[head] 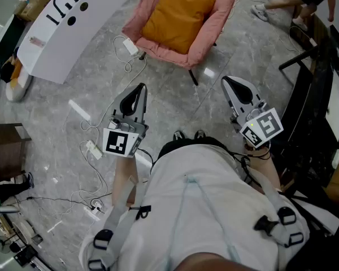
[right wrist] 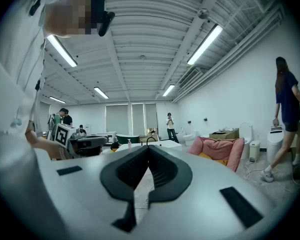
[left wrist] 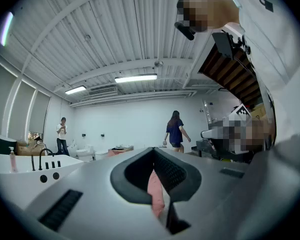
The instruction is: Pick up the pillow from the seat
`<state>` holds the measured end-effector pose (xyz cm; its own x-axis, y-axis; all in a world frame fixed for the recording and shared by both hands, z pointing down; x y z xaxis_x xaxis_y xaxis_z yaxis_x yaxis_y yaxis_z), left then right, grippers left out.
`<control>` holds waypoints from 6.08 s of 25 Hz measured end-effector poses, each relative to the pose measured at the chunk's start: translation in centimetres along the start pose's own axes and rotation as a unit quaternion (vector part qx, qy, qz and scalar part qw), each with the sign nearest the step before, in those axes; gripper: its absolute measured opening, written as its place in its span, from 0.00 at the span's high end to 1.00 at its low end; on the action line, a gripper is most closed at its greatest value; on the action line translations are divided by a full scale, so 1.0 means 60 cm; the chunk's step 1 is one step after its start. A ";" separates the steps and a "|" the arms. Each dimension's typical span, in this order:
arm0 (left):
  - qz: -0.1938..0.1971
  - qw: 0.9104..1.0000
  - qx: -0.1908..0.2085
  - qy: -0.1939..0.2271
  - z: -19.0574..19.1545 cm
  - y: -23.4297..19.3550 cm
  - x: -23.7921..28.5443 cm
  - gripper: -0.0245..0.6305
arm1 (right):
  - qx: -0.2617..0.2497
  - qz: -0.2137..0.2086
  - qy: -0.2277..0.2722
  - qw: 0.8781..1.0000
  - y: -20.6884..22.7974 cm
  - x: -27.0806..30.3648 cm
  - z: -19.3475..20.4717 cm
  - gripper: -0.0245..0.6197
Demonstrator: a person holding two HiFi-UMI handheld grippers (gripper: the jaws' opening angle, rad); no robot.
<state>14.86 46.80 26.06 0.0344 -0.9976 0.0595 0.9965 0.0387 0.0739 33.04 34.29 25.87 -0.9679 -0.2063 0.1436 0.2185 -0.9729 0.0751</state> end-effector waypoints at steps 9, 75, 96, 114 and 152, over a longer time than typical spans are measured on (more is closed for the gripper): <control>0.003 1.000 0.004 -0.003 0.002 -0.001 0.008 0.95 | 0.001 -0.003 0.004 1.000 0.004 0.006 -0.003 0.94; 0.071 0.985 -0.063 -0.145 0.139 -0.206 0.456 0.42 | 0.097 -0.030 -0.087 0.991 0.402 0.332 0.058 0.44; 0.257 0.906 -0.128 -0.311 0.330 -0.555 0.755 0.08 | 0.303 0.075 -0.150 0.938 0.594 0.648 0.217 0.30; 0.273 0.817 -0.210 -0.462 0.733 -0.616 1.053 0.08 | 0.429 0.155 -0.224 0.861 0.824 0.741 0.610 0.30; 0.318 0.794 -0.193 -0.481 0.830 -0.516 1.136 0.41 | 0.363 0.100 -0.233 0.897 0.853 0.878 0.665 0.72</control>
<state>-17.44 -19.58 77.40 0.6508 -0.2709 0.7093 0.7565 0.3107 -0.5754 -1.82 -22.22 76.65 -0.7804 -0.1377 0.6099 0.5685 -0.5624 0.6004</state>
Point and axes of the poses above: the fingertips, and each gripper's own axes: x forward along the fingers, y to its right, z out of its underside, the point moved 1 cm from there along -x, backward along the fingers, and after that the axes turned 6 degrees about -y, right-handed, at the moved point
